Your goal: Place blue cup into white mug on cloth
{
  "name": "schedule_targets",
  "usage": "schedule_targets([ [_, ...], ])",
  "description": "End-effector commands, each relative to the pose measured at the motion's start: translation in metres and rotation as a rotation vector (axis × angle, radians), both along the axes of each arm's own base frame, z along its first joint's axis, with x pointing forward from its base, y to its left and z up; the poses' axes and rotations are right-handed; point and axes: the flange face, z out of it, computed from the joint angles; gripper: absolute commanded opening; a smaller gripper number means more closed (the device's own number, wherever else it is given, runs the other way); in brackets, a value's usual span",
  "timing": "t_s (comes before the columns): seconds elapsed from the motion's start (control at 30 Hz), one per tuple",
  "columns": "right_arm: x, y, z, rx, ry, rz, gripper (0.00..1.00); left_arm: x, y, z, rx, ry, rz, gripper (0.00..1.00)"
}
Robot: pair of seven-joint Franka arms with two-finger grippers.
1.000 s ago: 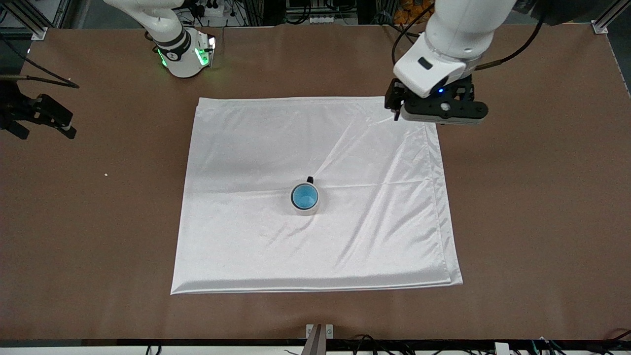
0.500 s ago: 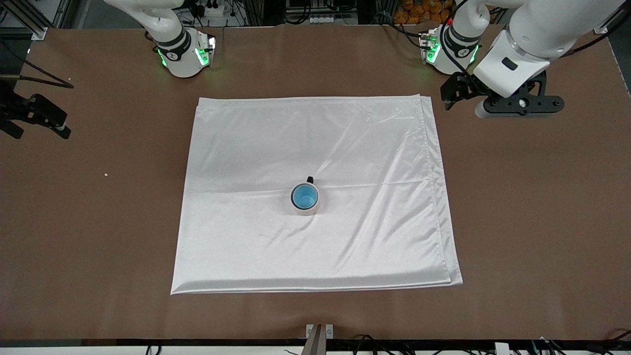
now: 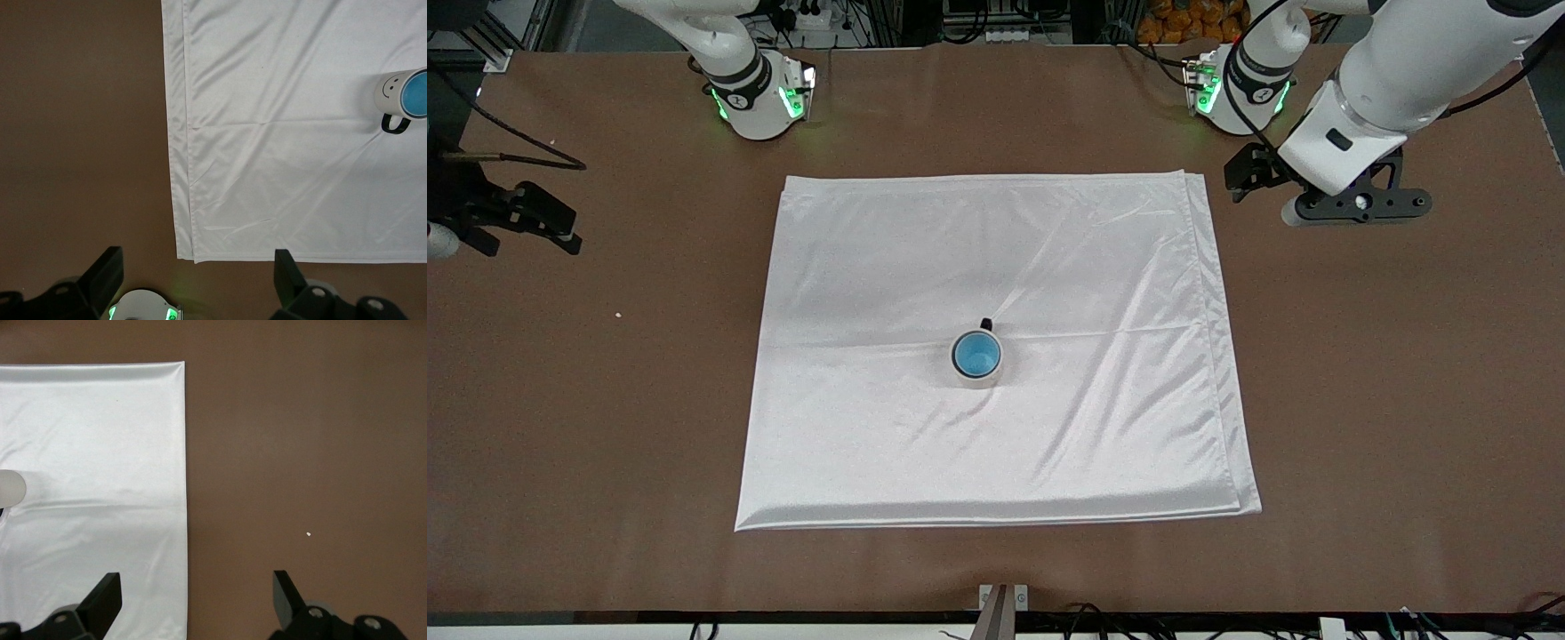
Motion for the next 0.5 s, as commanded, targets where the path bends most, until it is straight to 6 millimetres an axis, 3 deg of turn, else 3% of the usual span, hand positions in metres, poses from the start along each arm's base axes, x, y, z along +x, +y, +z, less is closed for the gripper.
schedule_targets([
  [0.0,-0.002,0.000,-0.001,-0.007,0.008,0.010,1.00,-0.003,0.011,0.004,-0.010,-0.017,0.003,1.00],
  [0.47,-0.004,-0.004,0.003,-0.007,0.000,0.001,1.00,0.023,0.061,-0.004,-0.024,-0.027,-0.004,1.00],
])
